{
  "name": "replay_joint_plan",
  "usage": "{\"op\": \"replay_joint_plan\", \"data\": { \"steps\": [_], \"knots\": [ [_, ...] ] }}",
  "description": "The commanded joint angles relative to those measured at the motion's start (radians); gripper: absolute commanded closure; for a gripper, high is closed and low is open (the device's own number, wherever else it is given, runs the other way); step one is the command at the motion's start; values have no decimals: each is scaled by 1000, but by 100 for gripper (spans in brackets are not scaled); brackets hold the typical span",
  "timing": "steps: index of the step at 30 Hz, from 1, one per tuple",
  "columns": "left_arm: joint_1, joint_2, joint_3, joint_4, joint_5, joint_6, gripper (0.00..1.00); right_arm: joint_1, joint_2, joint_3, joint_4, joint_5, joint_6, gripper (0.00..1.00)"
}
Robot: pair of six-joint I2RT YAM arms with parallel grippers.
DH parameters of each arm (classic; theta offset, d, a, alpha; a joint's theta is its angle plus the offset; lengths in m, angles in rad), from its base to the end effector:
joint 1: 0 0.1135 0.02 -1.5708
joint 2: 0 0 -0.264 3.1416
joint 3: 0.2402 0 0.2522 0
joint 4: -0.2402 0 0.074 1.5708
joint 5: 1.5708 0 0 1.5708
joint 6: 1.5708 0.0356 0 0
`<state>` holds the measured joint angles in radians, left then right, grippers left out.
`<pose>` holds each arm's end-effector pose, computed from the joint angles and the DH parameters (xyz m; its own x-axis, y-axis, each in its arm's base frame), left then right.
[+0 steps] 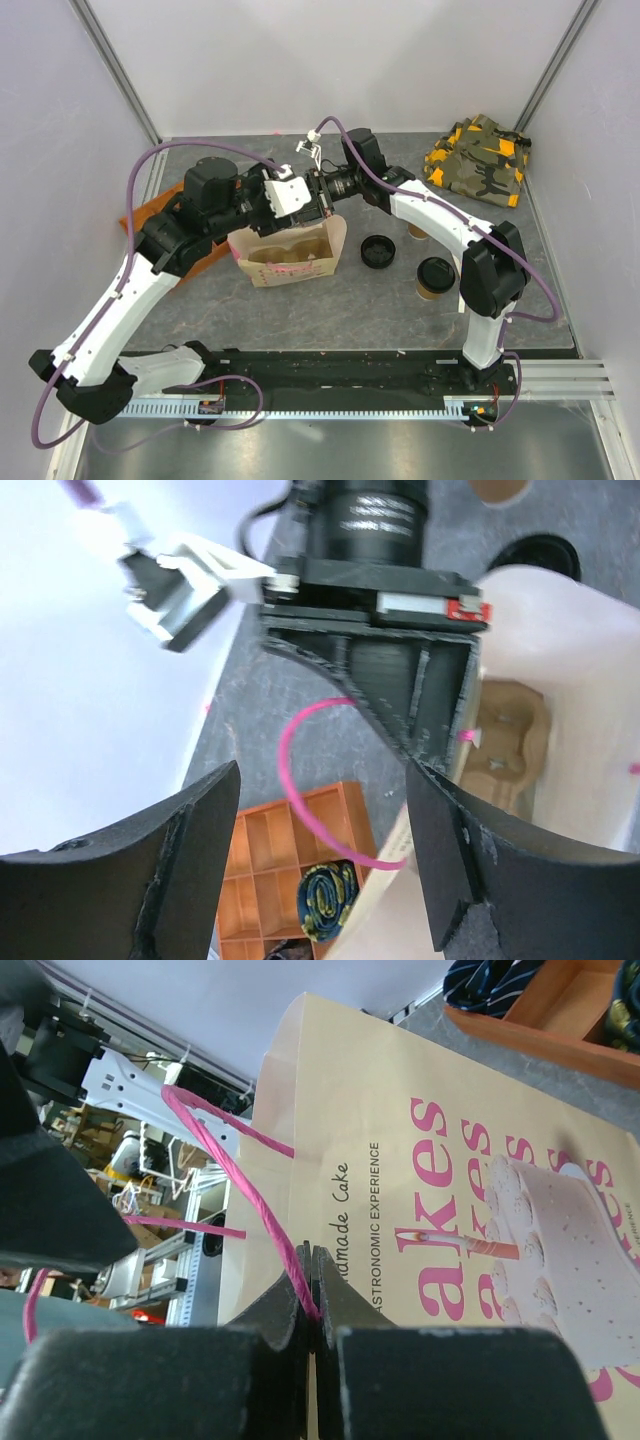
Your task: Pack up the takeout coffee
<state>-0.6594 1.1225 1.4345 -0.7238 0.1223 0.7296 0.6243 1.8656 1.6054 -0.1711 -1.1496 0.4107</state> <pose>0.1716 -0.1385 0.4399 0.2284 0.6600 -0.7157 0.7300 0.3702 0.5745 0.3293 0.2773 0.3240 -0.6750 -0.2851 -0.6806 -0.7004 -0.0426 0.7125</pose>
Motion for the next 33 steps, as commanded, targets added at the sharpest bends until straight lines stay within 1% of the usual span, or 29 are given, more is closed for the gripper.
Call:
{"op": "replay_joint_plan", "data": {
  "steps": [1,8,12,16,29,33],
  "knots": [
    [12,-30,64,80,-18,-96,24,3,-14,24,-8,-58,16,100],
    [24,-26,63,90,-39,-122,23,0,-3,47,-4,-96,74,100],
    [30,-26,40,106,-42,-118,23,-3,4,42,-2,-91,99,100],
    [53,-23,33,109,-32,-125,23,-8,-2,77,-1,-90,160,100],
    [64,-35,-6,132,-3,-136,23,-9,-106,-33,-1,-84,195,100],
    [67,-44,-9,155,-36,-166,23,-9,-141,-70,-1,-85,207,100]
  ]
}}
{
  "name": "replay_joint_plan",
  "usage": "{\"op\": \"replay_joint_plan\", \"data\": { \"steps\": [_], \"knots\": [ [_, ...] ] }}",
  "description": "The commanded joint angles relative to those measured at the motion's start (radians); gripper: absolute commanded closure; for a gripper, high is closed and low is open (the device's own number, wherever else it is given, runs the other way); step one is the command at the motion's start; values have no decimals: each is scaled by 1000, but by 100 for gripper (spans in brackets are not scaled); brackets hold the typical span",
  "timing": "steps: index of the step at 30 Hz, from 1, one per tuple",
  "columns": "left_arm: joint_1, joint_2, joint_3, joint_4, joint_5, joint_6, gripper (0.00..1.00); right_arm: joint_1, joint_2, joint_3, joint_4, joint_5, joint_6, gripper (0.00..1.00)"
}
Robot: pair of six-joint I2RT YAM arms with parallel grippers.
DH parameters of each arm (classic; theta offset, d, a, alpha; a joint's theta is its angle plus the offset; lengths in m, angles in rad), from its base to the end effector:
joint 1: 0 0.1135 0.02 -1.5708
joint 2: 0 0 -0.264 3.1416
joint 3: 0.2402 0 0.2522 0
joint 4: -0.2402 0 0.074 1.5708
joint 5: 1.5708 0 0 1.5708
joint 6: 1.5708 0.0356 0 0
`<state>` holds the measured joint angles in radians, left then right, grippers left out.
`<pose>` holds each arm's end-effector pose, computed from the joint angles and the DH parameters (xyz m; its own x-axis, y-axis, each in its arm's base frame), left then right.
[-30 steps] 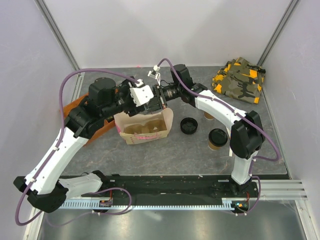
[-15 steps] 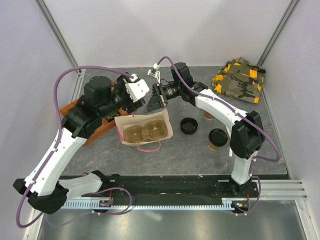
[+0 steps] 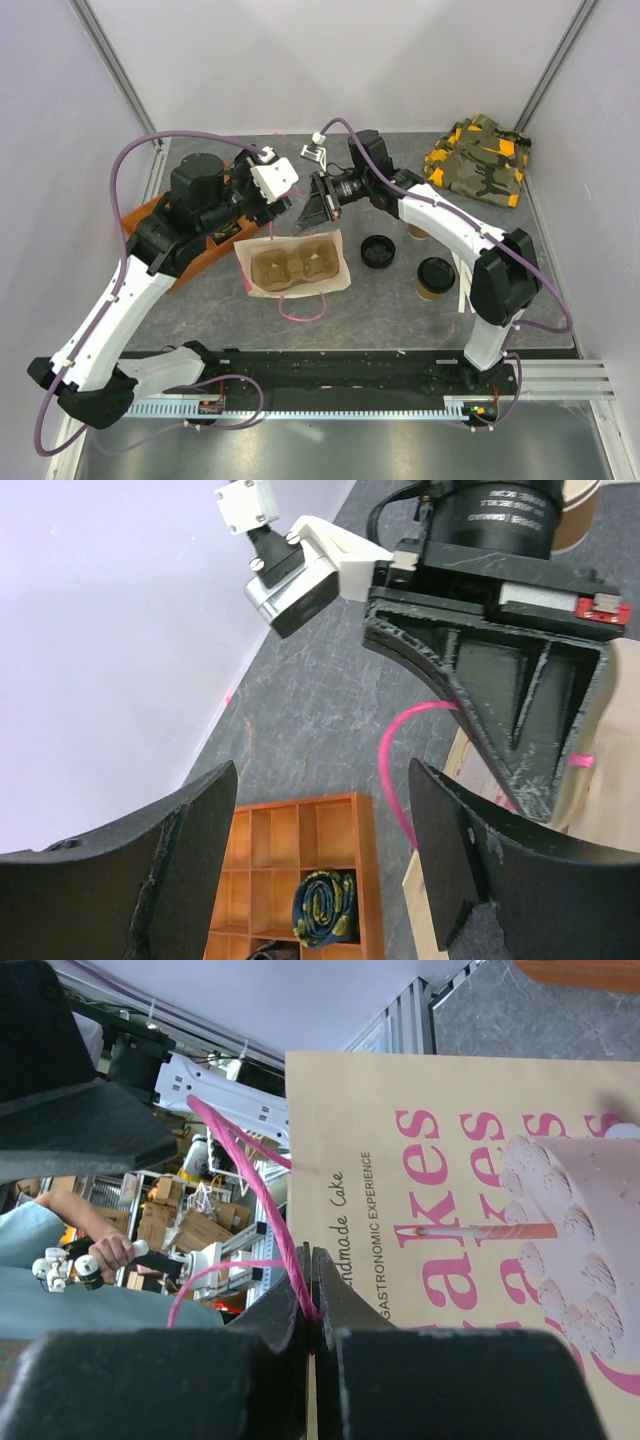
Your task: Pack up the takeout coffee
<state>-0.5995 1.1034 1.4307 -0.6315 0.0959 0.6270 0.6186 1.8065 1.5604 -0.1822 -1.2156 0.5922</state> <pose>0.1782 -0.1259 0.4520 0.1735 0.5888 -0.7894 0.6610 0.5246 0.5366 0.3166 0.2664 0.3328 -0.7812 -0.3177 -0.5374 -0.5550 -0.0408 0.8309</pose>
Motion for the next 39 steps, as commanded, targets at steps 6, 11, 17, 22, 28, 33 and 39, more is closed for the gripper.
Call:
{"op": "replay_joint_plan", "data": {
  "steps": [6,11,17,22,28,33,39],
  "knots": [
    [15,-31,-1,64,-33,-122,20,-3,-105,-48,13,-27,35,100],
    [15,-43,-26,62,-56,-135,18,-3,-107,-74,15,-35,12,100],
    [21,-68,-67,58,-93,-200,12,13,-167,-112,-23,-59,-162,100],
    [36,-77,-95,33,-150,-254,9,78,-176,-45,-468,40,-585,100],
    [76,-94,-133,7,-139,-289,8,92,-229,-103,-499,113,-704,100],
    [90,-93,-138,4,-122,-285,8,99,-231,-89,-461,145,-651,100],
    [99,-77,-116,4,-102,-279,8,89,-155,42,-415,122,-530,100]
  ]
}}
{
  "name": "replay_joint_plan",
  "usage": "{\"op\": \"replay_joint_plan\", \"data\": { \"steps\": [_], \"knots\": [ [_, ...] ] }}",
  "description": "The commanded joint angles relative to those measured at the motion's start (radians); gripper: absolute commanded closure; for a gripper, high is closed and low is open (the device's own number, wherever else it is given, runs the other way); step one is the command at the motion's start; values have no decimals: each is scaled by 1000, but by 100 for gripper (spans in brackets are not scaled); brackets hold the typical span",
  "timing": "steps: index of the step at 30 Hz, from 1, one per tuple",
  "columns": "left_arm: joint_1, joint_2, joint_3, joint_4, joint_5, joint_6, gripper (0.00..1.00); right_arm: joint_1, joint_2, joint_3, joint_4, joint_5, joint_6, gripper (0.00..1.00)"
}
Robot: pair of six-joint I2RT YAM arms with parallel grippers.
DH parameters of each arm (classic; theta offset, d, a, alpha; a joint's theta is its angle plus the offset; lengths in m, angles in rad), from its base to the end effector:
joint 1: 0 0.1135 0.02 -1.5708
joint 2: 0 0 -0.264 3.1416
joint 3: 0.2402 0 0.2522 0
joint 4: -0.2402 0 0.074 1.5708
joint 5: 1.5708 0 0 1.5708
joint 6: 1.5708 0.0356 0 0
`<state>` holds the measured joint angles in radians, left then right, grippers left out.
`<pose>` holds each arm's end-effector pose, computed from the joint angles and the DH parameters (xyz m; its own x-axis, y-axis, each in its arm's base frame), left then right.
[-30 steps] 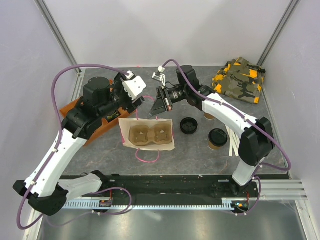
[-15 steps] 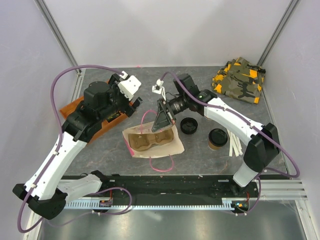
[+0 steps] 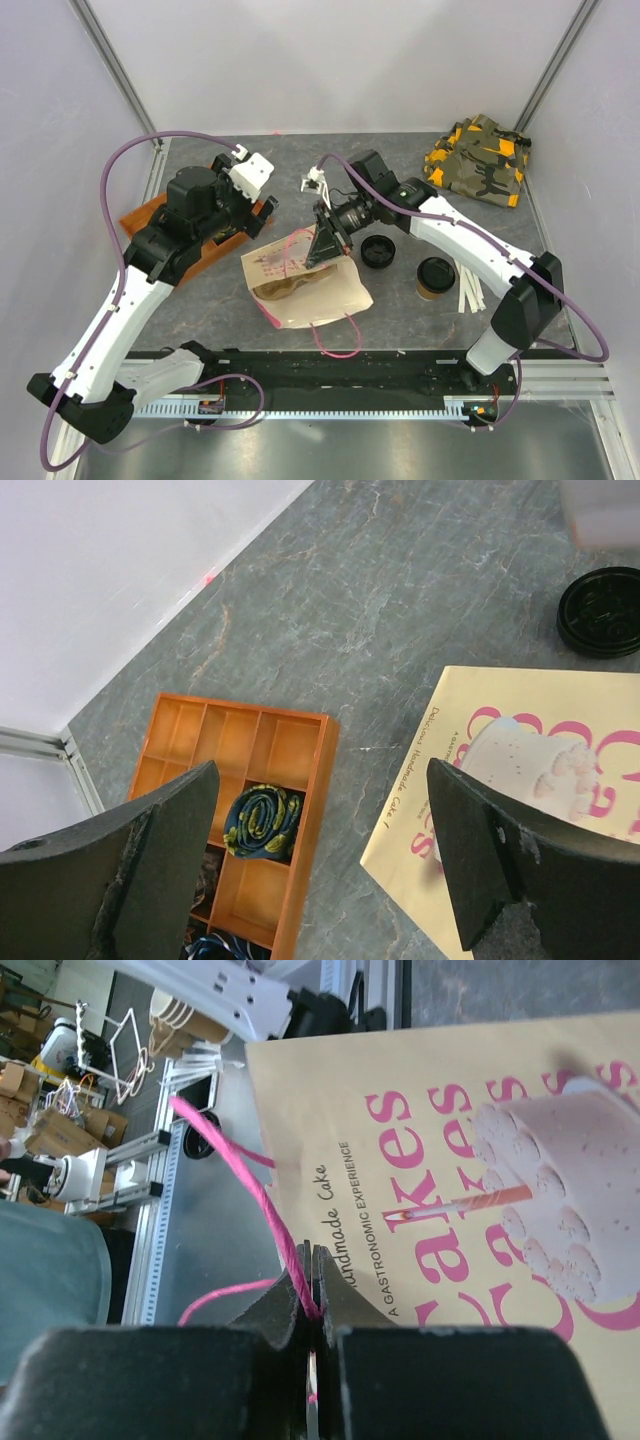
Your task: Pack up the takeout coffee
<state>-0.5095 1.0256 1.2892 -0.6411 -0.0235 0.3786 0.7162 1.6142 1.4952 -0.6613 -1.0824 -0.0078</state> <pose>0.1801 -0.0997 0.4206 -0.1258 0.4936 -0.8606 0.5543 0.7544 0.3516 0.2406 0.2510 0.3439 -0.5245 -0.4614 -0.7155 -0.7856 -0.0617 0.6157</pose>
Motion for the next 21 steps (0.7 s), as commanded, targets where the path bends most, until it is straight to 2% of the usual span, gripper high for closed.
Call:
{"op": "replay_joint_plan", "data": {
  "steps": [1,5,10,15,18,21],
  "knots": [
    [11,1,25,14,19,-27,8,-14,42,117,83,-20,130,100],
    [12,-7,30,8,45,-23,8,-38,59,119,201,-65,294,100],
    [14,-24,9,-3,54,-58,8,-67,91,85,233,-109,373,100],
    [32,-28,25,-40,71,-127,8,-110,145,51,402,-139,538,96],
    [45,-30,33,-57,85,-141,8,-126,188,109,442,-148,572,89],
    [55,-24,33,-69,105,-145,8,-130,223,174,443,-152,572,78]
  ]
}}
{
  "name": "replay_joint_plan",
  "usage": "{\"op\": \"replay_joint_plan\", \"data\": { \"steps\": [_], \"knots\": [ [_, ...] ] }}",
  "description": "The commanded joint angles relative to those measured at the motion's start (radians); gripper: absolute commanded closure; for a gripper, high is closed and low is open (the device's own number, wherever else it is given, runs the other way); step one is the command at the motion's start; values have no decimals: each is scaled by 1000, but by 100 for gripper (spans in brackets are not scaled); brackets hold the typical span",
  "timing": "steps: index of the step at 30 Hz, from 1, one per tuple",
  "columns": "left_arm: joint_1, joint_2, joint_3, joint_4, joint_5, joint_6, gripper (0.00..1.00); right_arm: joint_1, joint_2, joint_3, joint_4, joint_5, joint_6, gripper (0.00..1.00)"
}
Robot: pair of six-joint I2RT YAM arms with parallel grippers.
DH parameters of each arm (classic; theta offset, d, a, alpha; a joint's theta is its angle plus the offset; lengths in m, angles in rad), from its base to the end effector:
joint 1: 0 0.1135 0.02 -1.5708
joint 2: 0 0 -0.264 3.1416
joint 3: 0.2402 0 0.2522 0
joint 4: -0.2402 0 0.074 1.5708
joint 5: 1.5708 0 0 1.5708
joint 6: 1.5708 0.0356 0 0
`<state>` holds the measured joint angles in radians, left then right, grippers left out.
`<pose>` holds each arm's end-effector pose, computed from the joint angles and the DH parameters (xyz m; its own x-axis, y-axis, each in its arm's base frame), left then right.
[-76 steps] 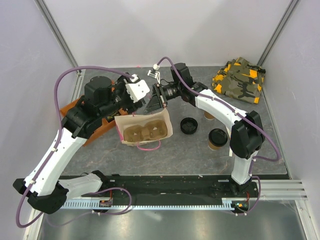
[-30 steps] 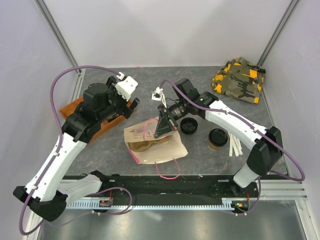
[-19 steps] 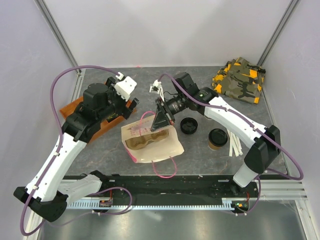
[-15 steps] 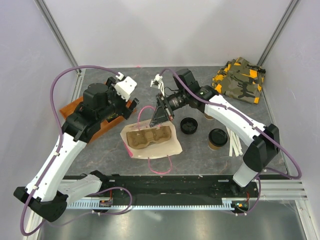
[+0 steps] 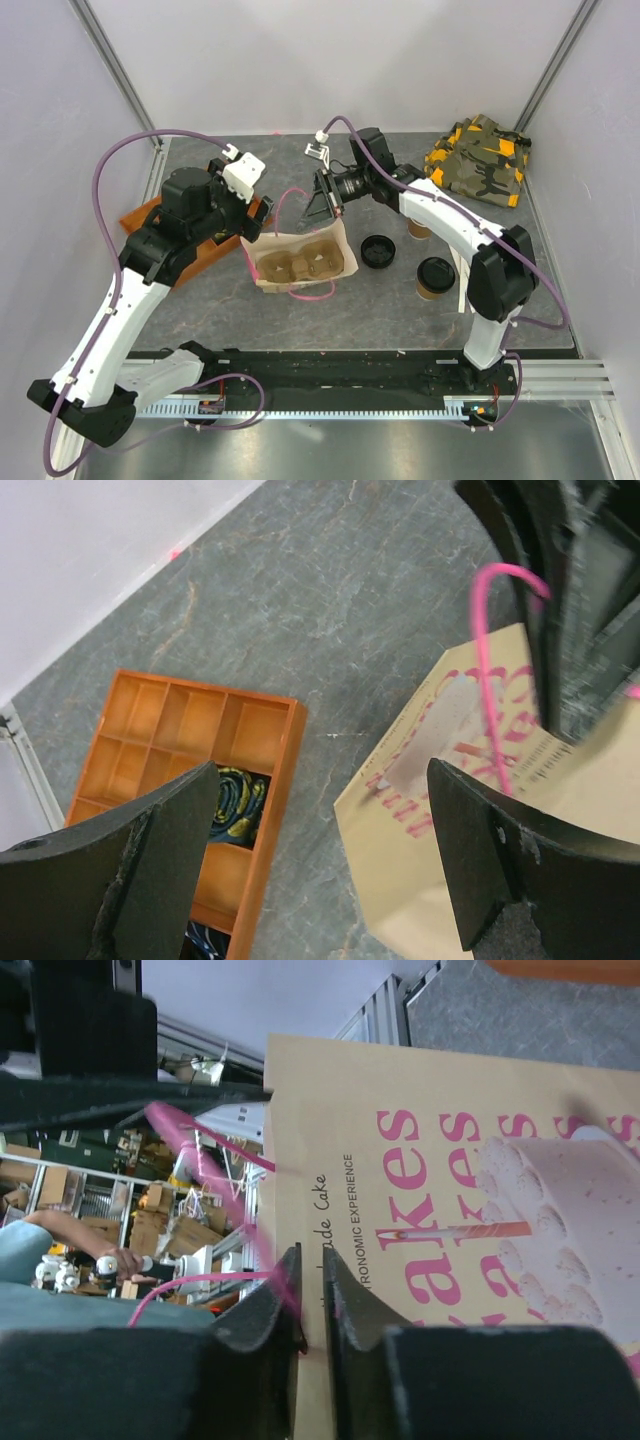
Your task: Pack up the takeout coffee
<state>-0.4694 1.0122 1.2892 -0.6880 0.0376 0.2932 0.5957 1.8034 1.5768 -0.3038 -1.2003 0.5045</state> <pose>0.1775 -0.0915 0.4183 -0.2016 0.4261 -0.8819 0.5652 0.7860 0.2506 0.3191 0.2564 0.3299 -0.7865 -0.3217 -0.5272 -0.5581 0.0046 0.8298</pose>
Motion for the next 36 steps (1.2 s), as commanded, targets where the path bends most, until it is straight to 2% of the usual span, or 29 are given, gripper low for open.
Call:
{"op": "replay_joint_plan", "data": {
  "steps": [1,3,5,9,10,11,16,22,26,30,33,36],
  "knots": [
    [15,-9,32,-24,48,-60,8,-11,39,112,86,-35,57,68],
    [18,-6,29,-22,51,-57,8,-16,53,127,86,-22,52,60],
    [25,3,30,-22,53,-55,8,-23,65,153,85,-7,48,47],
    [46,23,24,-8,59,-61,8,-34,88,201,84,22,34,34],
    [63,26,24,-5,70,-65,8,-37,93,215,83,37,34,24],
    [74,32,25,-2,80,-69,8,-42,103,222,84,39,28,22],
    [132,55,42,13,136,-86,7,-51,135,290,46,100,-21,15],
    [224,100,99,21,169,-94,7,-76,162,403,-126,218,-175,11],
    [253,112,117,16,208,-120,7,-103,142,408,-135,248,-196,11],
    [262,112,142,15,229,-144,7,-142,93,422,-147,257,-227,6],
    [264,114,194,18,271,-147,6,-189,28,457,-250,281,-328,2],
    [264,111,243,19,324,-132,6,-237,-58,444,-481,329,-521,2]
  ]
}}
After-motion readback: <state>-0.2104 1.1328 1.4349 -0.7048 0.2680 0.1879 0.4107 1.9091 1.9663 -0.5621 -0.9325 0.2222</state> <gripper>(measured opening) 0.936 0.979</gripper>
